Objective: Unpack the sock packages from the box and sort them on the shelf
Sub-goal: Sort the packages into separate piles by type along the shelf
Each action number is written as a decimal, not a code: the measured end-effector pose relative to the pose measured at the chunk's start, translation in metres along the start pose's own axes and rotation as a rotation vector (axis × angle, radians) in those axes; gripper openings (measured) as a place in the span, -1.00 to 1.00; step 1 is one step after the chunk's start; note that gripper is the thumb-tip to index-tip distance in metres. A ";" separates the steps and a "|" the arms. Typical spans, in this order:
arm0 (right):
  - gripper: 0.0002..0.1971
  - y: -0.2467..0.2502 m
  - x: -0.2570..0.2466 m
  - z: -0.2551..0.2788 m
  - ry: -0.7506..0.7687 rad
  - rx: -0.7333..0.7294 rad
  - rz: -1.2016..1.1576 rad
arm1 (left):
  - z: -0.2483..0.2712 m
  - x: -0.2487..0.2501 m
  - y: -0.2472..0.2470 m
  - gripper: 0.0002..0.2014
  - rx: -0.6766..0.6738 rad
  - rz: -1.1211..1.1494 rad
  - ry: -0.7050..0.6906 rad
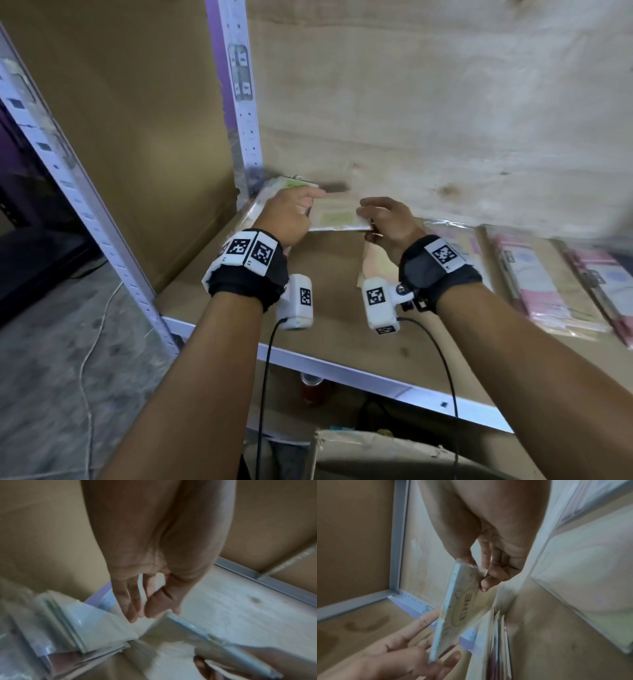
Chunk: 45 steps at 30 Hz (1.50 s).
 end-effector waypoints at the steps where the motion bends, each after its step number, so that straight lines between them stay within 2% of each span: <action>1: -0.79 0.007 -0.006 0.009 0.013 -0.017 -0.038 | 0.003 0.010 -0.006 -0.40 -0.032 -0.057 -0.028; 3: -0.80 0.023 -0.015 0.027 0.015 -0.045 -0.100 | 0.010 0.031 -0.012 -0.43 -0.027 -0.123 -0.104; 7: -0.88 0.053 -0.029 0.055 -0.009 -0.057 -0.259 | 0.026 0.065 -0.025 -0.49 0.000 -0.092 -0.252; 9: -0.85 0.066 -0.034 0.065 -0.011 -0.080 -0.297 | 0.031 0.080 -0.034 -0.63 0.023 -0.040 -0.321; 12: -0.84 0.080 -0.040 0.079 0.008 -0.136 -0.321 | 0.038 0.105 -0.040 -0.85 0.132 0.041 -0.459; 15: -0.76 0.096 -0.042 0.091 0.015 -0.172 -0.345 | 0.039 0.117 -0.045 -0.76 0.237 0.091 -0.515; 18: -0.79 0.113 -0.040 0.103 0.063 -0.202 -0.330 | 0.034 0.120 -0.053 -0.65 0.236 0.197 -0.490; 20: -0.82 0.127 -0.036 0.109 0.134 -0.164 -0.161 | 0.032 0.121 -0.060 -0.69 0.230 0.261 -0.472; 22: -0.88 0.140 -0.030 0.117 0.179 -0.106 0.103 | 0.030 0.121 -0.068 -0.78 0.218 0.363 -0.450; 23: -0.83 0.146 -0.026 0.121 0.198 -0.088 0.218 | 0.027 0.120 -0.072 -0.81 0.203 0.446 -0.427; 25: -0.62 0.158 -0.016 0.124 0.230 -0.075 0.348 | 0.019 0.110 -0.084 -0.85 0.170 0.625 -0.327; 26: -0.59 0.163 -0.011 0.125 0.235 -0.090 0.353 | 0.015 0.104 -0.089 -0.85 0.157 0.688 -0.261; 29: -0.80 0.174 0.011 0.127 0.191 -0.190 0.223 | 0.004 0.089 -0.109 -0.76 0.115 0.768 -0.095; 30: -0.86 0.178 0.017 0.129 0.173 -0.209 0.166 | 0.002 0.085 -0.113 -0.73 0.111 0.759 -0.054; 32: -0.83 0.188 0.028 0.130 0.150 -0.221 0.087 | -0.002 0.077 -0.118 -0.68 0.135 0.680 0.003; 34: -0.78 0.196 0.033 0.130 0.139 -0.214 0.090 | -0.007 0.071 -0.116 -0.63 0.157 0.579 -0.017; 36: -0.79 0.205 0.034 0.131 0.146 -0.194 0.104 | -0.014 0.067 -0.115 -0.51 0.128 0.392 -0.051; 38: -0.85 0.217 0.034 0.129 0.153 -0.125 0.069 | -0.022 0.063 -0.117 -0.42 0.086 0.229 -0.063; 41: -0.91 0.229 0.040 0.126 0.112 -0.007 -0.002 | -0.032 0.059 -0.131 -0.47 0.027 0.238 -0.073; 45: -0.78 0.230 0.050 0.125 0.059 0.034 -0.024 | -0.038 0.054 -0.142 -0.39 0.049 0.058 -0.020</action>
Point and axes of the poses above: each hand's wrist, its own z-axis away from the middle knuckle, its own y-axis out of the back of the hand, x = y × z, the point moved 8 cm from there along -z, towards the middle knuckle, and after that the axes turned 6 degrees about -x, right-handed, at the moved point
